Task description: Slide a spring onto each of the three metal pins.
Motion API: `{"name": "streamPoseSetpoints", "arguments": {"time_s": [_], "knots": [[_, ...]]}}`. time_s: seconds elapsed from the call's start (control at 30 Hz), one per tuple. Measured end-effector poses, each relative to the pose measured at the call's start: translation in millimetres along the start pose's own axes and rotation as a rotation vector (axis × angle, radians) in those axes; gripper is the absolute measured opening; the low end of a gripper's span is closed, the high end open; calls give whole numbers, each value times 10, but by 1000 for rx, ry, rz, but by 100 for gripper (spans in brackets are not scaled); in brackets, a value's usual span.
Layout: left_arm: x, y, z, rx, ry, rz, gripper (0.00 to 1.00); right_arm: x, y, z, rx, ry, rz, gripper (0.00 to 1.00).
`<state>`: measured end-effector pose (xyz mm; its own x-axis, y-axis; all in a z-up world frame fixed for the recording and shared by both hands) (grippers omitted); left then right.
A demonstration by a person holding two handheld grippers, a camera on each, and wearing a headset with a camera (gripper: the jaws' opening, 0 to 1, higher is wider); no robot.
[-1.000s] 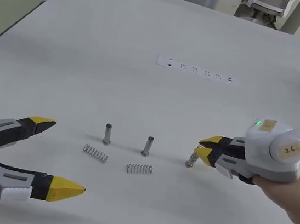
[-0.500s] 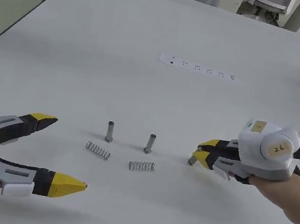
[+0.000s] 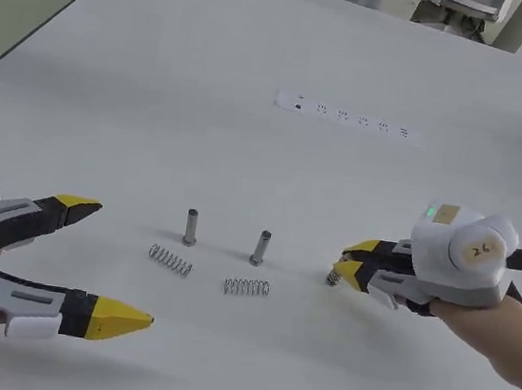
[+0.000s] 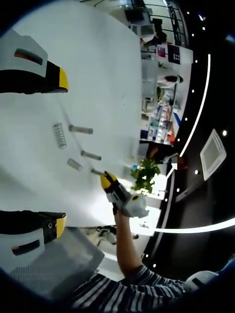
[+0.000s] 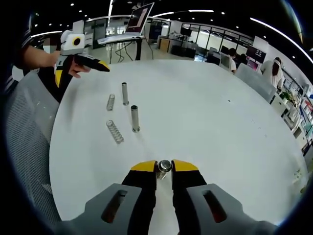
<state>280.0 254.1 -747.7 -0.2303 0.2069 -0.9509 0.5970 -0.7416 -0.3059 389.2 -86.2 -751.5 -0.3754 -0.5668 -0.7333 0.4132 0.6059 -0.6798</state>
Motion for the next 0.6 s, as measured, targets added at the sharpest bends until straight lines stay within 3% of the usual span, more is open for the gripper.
{"name": "streamPoseSetpoints", "arguments": {"time_s": [0.6], "knots": [[11, -14, 12, 6, -4, -4, 98, 28, -6, -2, 10, 43, 2, 18]]}}
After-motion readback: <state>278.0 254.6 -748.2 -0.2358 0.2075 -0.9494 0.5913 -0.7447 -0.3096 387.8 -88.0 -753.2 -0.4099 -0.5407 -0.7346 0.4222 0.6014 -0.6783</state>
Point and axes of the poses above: the centre of the closed fingertips' face, and the gripper's own axes: y roughly forward along the fingers, z roughly to its right, x roughly out of its underside, the point moved 10 cm from there along -y, roughly backward along the fingers, and after that the axes turned 11 degrees about y, right-handed, at the moved point
